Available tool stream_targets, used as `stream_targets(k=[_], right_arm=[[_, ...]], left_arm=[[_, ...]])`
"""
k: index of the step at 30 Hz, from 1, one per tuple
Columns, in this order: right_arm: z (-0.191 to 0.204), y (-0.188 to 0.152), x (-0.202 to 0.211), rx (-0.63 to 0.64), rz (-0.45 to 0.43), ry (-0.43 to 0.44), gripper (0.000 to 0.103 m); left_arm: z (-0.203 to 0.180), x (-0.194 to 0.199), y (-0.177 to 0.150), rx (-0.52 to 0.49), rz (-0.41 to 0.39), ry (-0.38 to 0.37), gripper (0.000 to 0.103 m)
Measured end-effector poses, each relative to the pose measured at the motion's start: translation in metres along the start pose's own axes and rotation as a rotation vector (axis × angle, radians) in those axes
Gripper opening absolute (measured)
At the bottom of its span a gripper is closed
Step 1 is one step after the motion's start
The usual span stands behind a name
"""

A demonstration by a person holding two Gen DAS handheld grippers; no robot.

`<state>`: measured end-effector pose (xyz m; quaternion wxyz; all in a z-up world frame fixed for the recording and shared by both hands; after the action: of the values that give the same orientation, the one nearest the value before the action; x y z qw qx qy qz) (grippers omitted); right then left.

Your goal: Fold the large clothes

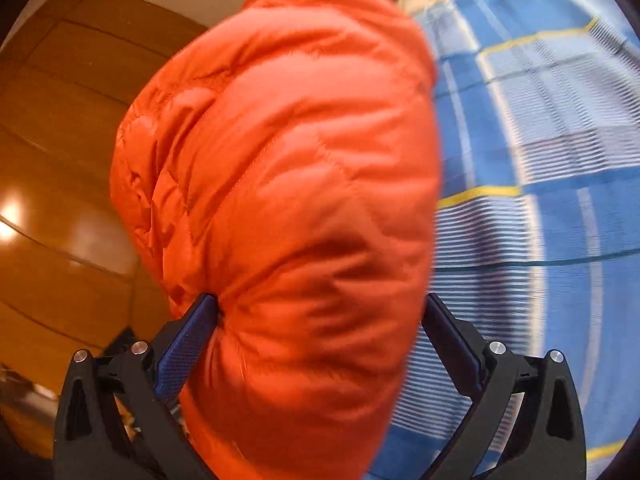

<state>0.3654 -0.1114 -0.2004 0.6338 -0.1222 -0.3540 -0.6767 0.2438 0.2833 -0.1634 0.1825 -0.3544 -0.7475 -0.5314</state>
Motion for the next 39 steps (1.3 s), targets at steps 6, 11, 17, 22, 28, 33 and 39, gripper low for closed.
stream_targets(k=[6,11,17,22,28,33,39], right_arm=[[0.027,0.008,0.005,0.107,-0.056,0.025,0.050],[0.057,0.027,0.028,0.221,-0.137,0.007,0.040],[0.073,0.073,0.071,0.285,-0.297,-0.030,0.036],[0.056,0.107,0.091,0.300,-0.367,-0.107,0.036],[-0.024,0.099,0.046,0.228,-0.214,-0.382,0.048],[-0.054,0.089,0.051,0.107,-0.264,-0.412,0.069],[-0.033,0.067,0.080,0.077,-0.345,-0.528,0.089]], left_arm=[[0.004,0.003,0.019,0.031,-0.057,-0.059,0.013],[-0.014,0.006,0.059,-0.016,-0.119,-0.102,0.013],[-0.041,-0.011,0.131,-0.100,-0.186,-0.129,0.012],[-0.061,-0.052,0.166,-0.170,-0.141,-0.089,0.012],[-0.057,-0.129,0.113,-0.148,0.089,-0.016,0.012],[-0.070,-0.143,0.106,-0.168,0.098,0.032,0.013],[-0.074,-0.127,0.111,-0.165,0.052,0.099,0.028]])
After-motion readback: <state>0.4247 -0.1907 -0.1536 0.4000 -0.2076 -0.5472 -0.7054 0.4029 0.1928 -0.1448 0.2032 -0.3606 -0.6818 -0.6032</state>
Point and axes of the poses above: each gripper's, at about its wrist camera, not at the fingertips, and x roughly against the way its jaws point, z to its left, y to its top, the point moved 3 cm from there along -x, roughly the way its jaws point, and after that the axes turned 1 degree about -y, right-handed, at the moved point
